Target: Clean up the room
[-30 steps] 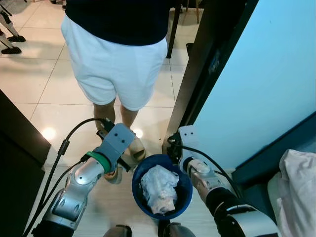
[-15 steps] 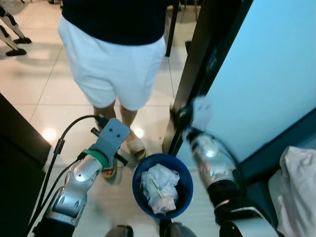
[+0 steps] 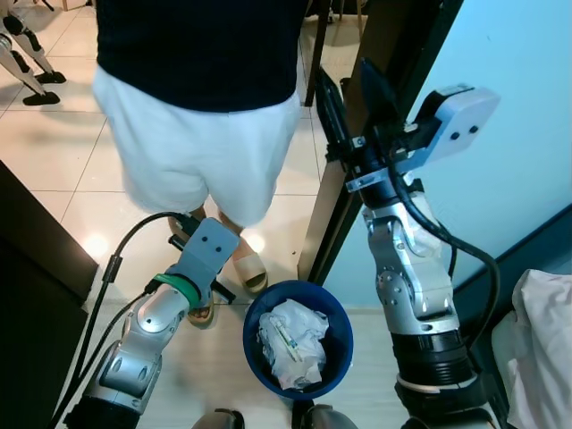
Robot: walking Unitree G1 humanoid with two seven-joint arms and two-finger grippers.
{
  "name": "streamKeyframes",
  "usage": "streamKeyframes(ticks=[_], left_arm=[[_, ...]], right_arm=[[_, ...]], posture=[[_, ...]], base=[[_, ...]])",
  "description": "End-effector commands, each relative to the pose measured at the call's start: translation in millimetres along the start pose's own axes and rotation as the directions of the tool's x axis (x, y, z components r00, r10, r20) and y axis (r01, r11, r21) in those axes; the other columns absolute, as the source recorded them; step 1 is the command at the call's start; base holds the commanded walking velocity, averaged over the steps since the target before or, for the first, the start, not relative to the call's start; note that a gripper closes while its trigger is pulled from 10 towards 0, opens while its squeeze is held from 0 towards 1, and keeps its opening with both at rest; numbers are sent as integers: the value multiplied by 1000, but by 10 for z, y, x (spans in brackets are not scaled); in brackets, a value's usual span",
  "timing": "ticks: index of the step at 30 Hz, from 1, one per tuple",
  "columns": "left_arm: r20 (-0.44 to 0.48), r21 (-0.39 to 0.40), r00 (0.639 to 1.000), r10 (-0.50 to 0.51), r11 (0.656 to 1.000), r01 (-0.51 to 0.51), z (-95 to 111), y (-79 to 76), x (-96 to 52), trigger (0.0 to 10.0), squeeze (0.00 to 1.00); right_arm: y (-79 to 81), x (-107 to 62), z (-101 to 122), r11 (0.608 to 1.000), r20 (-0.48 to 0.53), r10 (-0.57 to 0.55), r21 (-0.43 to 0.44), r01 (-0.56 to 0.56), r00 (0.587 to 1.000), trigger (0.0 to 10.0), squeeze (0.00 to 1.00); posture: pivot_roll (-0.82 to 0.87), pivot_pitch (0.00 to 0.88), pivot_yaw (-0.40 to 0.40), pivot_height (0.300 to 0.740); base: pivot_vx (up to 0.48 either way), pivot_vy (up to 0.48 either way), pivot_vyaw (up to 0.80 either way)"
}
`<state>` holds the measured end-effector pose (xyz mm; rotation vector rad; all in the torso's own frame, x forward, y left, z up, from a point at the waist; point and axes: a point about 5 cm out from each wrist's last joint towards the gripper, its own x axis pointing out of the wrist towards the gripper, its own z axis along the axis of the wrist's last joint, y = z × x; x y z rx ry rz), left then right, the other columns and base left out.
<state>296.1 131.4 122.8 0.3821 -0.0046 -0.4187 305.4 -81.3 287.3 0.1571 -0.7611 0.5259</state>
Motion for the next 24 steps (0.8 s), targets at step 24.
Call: streamKeyframes(ticks=[24], left_arm=[[-34,-33,999,24,999,-25,-102,-32,45,10000,0]], right_arm=[[-184,-596,-646,993,-410,-116,-50,105,905,10000,0]], posture=[[30,81,57,726]], base=[[0,0,0]])
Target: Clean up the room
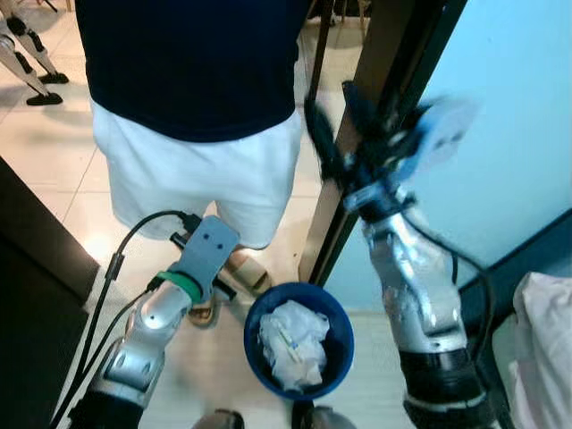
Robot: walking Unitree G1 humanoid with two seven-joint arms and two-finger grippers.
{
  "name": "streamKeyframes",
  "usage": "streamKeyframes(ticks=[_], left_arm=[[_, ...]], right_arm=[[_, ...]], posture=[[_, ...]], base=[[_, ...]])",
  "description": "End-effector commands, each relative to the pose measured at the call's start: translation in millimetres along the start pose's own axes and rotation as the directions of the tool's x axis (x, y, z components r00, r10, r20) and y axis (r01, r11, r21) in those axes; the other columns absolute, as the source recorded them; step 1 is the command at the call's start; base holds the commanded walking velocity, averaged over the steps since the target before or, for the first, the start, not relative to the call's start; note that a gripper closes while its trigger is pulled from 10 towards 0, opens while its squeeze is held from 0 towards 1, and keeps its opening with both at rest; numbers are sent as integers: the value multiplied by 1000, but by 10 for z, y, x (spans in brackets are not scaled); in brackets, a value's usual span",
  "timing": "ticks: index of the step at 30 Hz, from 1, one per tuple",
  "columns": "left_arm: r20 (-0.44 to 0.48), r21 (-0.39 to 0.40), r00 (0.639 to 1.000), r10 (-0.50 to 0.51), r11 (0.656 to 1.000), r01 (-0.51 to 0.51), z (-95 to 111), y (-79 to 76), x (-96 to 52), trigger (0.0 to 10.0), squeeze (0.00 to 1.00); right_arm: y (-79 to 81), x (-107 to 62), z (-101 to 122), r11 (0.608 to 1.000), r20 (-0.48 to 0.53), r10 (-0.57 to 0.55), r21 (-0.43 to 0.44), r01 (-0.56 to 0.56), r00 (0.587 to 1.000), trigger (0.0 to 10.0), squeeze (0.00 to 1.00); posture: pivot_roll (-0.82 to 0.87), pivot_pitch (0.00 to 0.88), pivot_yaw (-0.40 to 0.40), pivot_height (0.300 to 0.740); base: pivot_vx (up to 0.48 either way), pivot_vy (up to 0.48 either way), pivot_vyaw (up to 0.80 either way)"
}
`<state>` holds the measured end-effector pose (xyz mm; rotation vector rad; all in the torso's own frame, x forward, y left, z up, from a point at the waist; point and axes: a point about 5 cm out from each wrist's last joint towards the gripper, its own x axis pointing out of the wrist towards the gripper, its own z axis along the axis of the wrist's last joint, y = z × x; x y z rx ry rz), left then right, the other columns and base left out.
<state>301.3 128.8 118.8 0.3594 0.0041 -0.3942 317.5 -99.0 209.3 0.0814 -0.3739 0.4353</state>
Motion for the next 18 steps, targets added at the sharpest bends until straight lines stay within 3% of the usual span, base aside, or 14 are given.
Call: streamKeyframes(ticks=[1,2,4,5,7,14,18], left_arm=[[-22,-36,1000,16,999,-16,-62,-4,-2,10000,0],[-22,-36,1000,16,999,-16,-62,-4,-2,10000,0],[-18,-109,998,55,992,-57,-36,21,24,10000,0],[-18,-109,998,55,992,-57,-36,21,24,10000,0],[-27,-158,996,81,984,-84,-39,34,33,10000,0],[-31,-206,998,57,977,-62,-55,-10,67,10000,0],[-22,-194,997,71,978,-74,-36,-31,119,10000,0]], right_arm=[[-124,-160,-369,997,-162,-76,-41,71,984,10000,0],[-124,-160,-369,997,-162,-76,-41,71,984,10000,0],[-316,-405,-717,979,-318,-199,-100,177,927,10000,0],[-316,-405,-717,979,-318,-199,-100,177,927,10000,0],[-413,-531,-843,960,-374,-279,-122,251,884,10000,0],[-437,-566,-877,946,-368,-320,-163,279,873,10000,0],[-415,-554,-873,949,-355,-310,-175,263,882,10000,0]], posture=[[27,77,55,726],[27,77,55,726],[24,79,50,726],[24,79,50,726],[24,79,50,726],[-3,73,38,726],[-13,69,30,726]], base=[[0,0,0],[0,0,0],[0,0,0],[0,0,0],[0,0,0],[0,0,0],[0,0,0]])
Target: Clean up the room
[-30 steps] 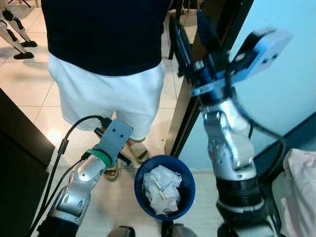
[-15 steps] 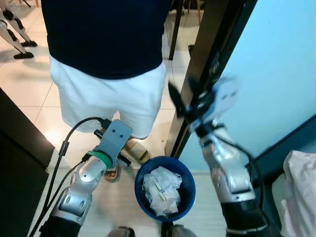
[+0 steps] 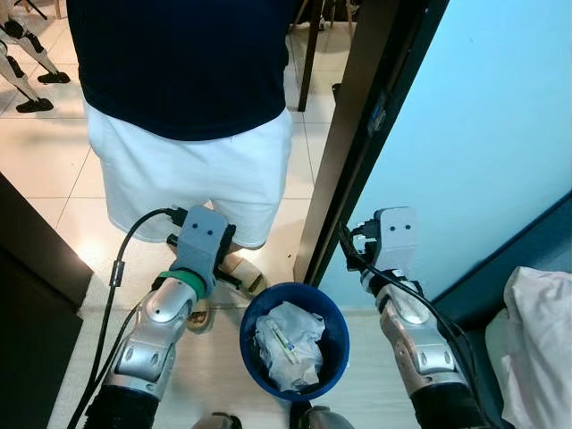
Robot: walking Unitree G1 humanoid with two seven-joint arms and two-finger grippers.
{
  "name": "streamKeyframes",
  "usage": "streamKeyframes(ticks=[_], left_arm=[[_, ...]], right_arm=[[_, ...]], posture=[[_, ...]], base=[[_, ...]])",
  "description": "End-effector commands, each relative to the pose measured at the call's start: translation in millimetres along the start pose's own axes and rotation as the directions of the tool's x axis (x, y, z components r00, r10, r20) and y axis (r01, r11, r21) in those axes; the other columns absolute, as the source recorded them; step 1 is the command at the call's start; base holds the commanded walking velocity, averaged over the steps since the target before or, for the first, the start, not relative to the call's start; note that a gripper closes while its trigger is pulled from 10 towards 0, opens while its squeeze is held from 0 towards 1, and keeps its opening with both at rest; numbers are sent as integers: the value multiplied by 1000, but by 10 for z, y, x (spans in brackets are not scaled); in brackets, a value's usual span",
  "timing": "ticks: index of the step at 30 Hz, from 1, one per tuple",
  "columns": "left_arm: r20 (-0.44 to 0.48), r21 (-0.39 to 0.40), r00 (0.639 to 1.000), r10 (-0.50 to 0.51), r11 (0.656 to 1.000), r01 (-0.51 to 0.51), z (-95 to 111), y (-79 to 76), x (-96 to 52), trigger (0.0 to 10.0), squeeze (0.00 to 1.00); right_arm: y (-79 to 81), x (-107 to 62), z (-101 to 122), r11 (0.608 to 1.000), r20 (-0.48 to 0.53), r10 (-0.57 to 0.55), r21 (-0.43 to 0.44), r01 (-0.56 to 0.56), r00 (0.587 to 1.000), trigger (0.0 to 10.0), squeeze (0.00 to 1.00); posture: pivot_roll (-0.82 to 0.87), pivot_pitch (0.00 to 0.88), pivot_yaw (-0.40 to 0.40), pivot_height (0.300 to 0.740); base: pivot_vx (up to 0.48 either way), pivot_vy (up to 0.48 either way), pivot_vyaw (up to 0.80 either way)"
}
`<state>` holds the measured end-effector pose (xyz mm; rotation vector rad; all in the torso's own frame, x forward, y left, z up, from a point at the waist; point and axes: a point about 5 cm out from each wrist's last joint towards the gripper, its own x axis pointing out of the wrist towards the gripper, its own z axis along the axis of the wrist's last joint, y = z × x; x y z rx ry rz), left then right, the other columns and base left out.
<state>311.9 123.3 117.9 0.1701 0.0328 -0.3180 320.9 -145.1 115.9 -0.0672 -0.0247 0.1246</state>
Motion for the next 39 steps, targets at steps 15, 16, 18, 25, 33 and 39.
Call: streamKeyframes(ticks=[15,16,18,25,33,39], left_arm=[[1,-16,1000,14,1000,-14,-2,-21,75,10000,0],[-3,-15,1000,22,1000,-22,-13,0,64,10000,0],[-6,-13,1000,28,1000,-28,-23,17,53,10000,0],[-4,-12,998,65,998,-65,-13,77,55,10000,0],[-10,1,997,72,997,-72,-44,98,14,10000,0],[-13,11,996,89,996,-89,-63,151,16,10000,0]], right_arm=[[-70,92,98,1000,41,-20,-20,21,999,10000,0],[-98,93,120,999,49,-37,-19,38,998,10000,0],[-112,91,127,999,53,-50,-16,51,997,10000,0],[47,212,812,999,329,-17,50,0,944,10000,0],[152,189,1379,997,518,20,51,-54,855,10000,0],[68,90,408,1000,213,3,16,-7,977,10000,0]], posture=[[-25,90,36,726],[-14,80,35,726],[-11,75,33,726],[9,89,18,726],[24,70,17,726],[11,76,26,726]], base=[[0,0,0],[0,0,0],[0,0,0],[0,0,0],[0,0,0],[0,0,0]])
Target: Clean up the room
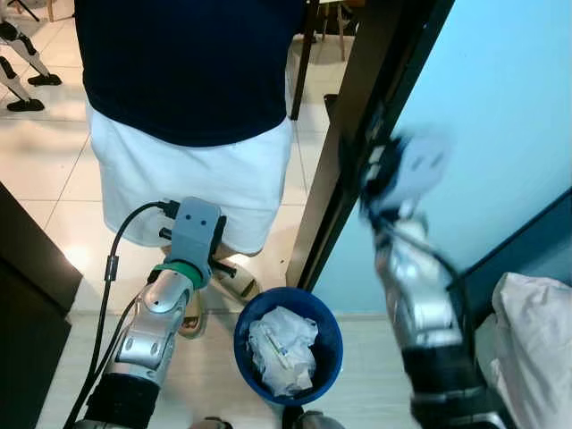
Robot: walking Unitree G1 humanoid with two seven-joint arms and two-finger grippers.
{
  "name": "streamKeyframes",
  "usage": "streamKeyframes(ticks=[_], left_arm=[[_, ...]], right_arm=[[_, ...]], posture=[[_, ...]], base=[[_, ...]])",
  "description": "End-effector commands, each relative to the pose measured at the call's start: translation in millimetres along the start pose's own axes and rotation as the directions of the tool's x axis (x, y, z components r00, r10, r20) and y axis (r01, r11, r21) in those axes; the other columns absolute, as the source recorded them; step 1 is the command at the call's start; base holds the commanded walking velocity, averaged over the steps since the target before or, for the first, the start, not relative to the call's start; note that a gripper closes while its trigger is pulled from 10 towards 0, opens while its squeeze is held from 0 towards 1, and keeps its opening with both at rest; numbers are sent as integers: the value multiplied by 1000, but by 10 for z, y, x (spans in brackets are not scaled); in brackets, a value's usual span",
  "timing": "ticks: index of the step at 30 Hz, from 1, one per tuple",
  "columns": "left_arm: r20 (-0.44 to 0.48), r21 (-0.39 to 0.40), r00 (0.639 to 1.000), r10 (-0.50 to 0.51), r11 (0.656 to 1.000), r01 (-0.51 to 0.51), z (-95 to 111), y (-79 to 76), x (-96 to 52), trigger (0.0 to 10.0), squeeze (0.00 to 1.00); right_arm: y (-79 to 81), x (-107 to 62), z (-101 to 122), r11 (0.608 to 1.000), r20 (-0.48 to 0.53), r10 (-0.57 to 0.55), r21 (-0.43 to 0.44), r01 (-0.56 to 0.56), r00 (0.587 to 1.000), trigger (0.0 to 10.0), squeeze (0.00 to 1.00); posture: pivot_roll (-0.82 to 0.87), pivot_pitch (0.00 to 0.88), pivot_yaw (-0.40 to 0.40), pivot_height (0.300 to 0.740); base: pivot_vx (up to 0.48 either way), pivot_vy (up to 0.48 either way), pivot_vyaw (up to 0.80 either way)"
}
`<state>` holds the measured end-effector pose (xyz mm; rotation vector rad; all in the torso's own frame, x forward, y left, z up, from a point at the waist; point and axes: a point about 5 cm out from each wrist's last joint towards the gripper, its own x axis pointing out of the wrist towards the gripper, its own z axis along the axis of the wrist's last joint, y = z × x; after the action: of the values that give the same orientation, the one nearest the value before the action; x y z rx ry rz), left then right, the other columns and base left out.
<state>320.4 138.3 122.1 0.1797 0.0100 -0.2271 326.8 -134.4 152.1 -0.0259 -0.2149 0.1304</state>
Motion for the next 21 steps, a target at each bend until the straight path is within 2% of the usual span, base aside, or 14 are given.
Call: streamKeyframes(ticks=[1,4,8,13,21], left_arm=[[-37,6,999,-5,1000,5,-104,-30,-20,10000,0],[-37,2,999,-5,1000,5,-110,-45,-14,10000,0],[-48,1,999,2,1000,-2,-140,-49,-24,10000,0],[-58,-8,998,27,1000,-27,-170,-31,-48,10000,0],[-48,-15,998,45,999,-45,-155,-23,-57,10000,0]], right_arm=[[-30,-71,-142,1000,-41,-3,-22,2,999,10000,0],[-52,-174,-302,999,-108,-6,-34,2,994,10000,0],[-60,-230,-373,1000,-143,-10,-31,6,990,10000,0],[2,-188,-342,1000,-126,19,-21,-22,992,10000,0],[12,-142,-330,999,-112,28,-24,-31,993,10000,0]], posture=[[3,74,27,726],[-2,78,29,726],[-1,85,26,726],[5,87,15,726],[13,92,12,726]], base=[[0,0,0],[0,0,0],[0,0,0],[0,0,0],[0,0,0]])
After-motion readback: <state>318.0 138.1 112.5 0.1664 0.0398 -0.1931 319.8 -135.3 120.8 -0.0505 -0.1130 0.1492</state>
